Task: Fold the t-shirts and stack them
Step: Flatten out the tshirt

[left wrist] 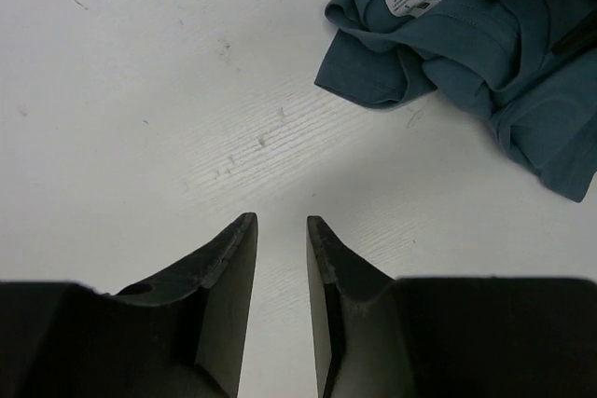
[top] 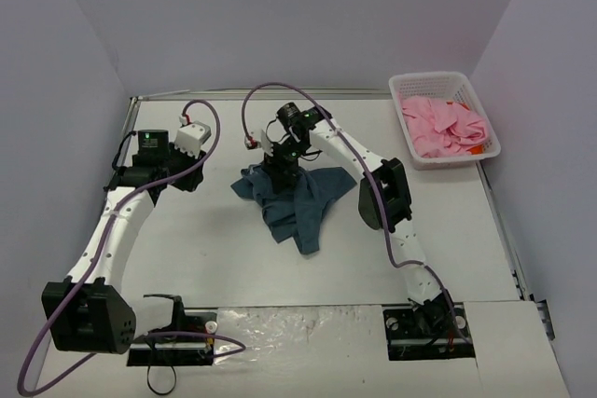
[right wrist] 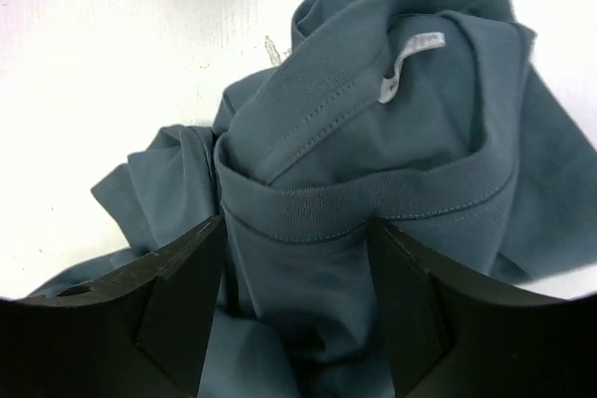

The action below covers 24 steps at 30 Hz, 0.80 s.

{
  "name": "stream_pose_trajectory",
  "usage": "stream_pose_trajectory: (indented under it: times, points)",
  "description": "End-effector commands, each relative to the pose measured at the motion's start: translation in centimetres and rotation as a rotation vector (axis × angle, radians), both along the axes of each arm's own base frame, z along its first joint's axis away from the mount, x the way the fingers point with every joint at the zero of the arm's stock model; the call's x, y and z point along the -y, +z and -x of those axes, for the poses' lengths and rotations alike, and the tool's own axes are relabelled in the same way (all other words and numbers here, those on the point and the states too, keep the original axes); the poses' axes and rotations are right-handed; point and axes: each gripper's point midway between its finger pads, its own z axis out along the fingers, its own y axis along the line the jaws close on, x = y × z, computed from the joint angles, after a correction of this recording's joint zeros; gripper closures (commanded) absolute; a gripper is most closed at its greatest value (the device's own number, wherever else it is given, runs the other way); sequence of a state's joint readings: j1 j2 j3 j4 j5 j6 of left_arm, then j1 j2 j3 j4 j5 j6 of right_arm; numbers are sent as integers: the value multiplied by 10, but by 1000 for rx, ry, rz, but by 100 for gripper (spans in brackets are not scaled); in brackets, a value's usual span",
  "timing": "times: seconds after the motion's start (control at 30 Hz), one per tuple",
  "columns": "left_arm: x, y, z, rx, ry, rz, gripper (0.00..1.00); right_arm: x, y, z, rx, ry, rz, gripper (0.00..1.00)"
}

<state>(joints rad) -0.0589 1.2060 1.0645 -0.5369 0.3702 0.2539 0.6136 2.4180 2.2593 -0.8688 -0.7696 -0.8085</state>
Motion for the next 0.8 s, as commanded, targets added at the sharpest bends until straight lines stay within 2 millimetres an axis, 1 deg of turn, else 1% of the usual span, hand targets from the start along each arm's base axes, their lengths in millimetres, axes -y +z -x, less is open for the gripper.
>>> stream_pose_trajectory:
  times: [0.0, 0.03, 0.07, 0.17, 0.2, 0.3, 0.33, 0.4, 0.43, 0.47, 0.5, 0.53, 0.57, 0.6, 0.63, 0.67, 0.7, 0.73, 0.77]
  points:
    - [-1, 12, 0, 42, -4, 19, 73, 11, -12, 2, -33, -19, 59, 43]
    - [-1, 12, 0, 42, -5, 21, 73, 11, -15, 3, -33, -18, 66, 46]
    - [-1, 10, 0, 38, -6, 20, 72, 12, -20, 3, -36, -24, 83, 63]
    - [-1, 7, 1, 31, -6, 22, 72, 12, -22, -3, -28, -59, 96, 100]
    - [-2, 5, 2, 25, -5, 24, 72, 11, -19, -5, -21, -70, 93, 100]
    - [-1, 5, 2, 29, -11, 30, 71, 12, 1, -9, 12, -93, 77, 100]
    - [-1, 5, 1, 29, -9, 30, 71, 11, 16, -10, 38, -99, 60, 100]
    - [2, 4, 2, 23, -24, 40, 71, 13, 37, -16, 70, -132, 41, 100]
    - [4, 3, 2, 21, -32, 44, 71, 14, 56, -20, 105, -151, 18, 100]
    - [5, 2, 2, 13, -44, 49, 71, 18, 71, -30, 121, -205, -6, 100]
    - [8, 0, 3, 6, -56, 56, 71, 22, 82, -36, 139, -234, -22, 100]
    - [12, 0, 5, 0, -79, 72, 69, 27, 104, -41, 167, -270, -56, 100]
    - [16, -3, 5, -8, -101, 70, 66, 39, 118, -56, 167, -349, -90, 100]
    - [19, -5, 6, -15, -115, 74, 63, 46, 130, -62, 177, -376, -115, 100]
    - [21, -7, 6, -17, -127, 71, 60, 54, 146, -66, 190, -407, -144, 100]
    - [27, -12, 7, -29, -150, 55, 60, 70, 155, -79, 190, -478, -163, 100]
    - [29, -14, 7, -30, -160, 43, 59, 80, 163, -84, 198, -514, -173, 100]
    - [30, -20, 6, -41, -162, 21, 59, 89, 166, -89, 204, -549, -169, 100]
    - [39, -22, 8, -47, -192, 10, 59, 104, 166, -97, 206, -592, -162, 100]
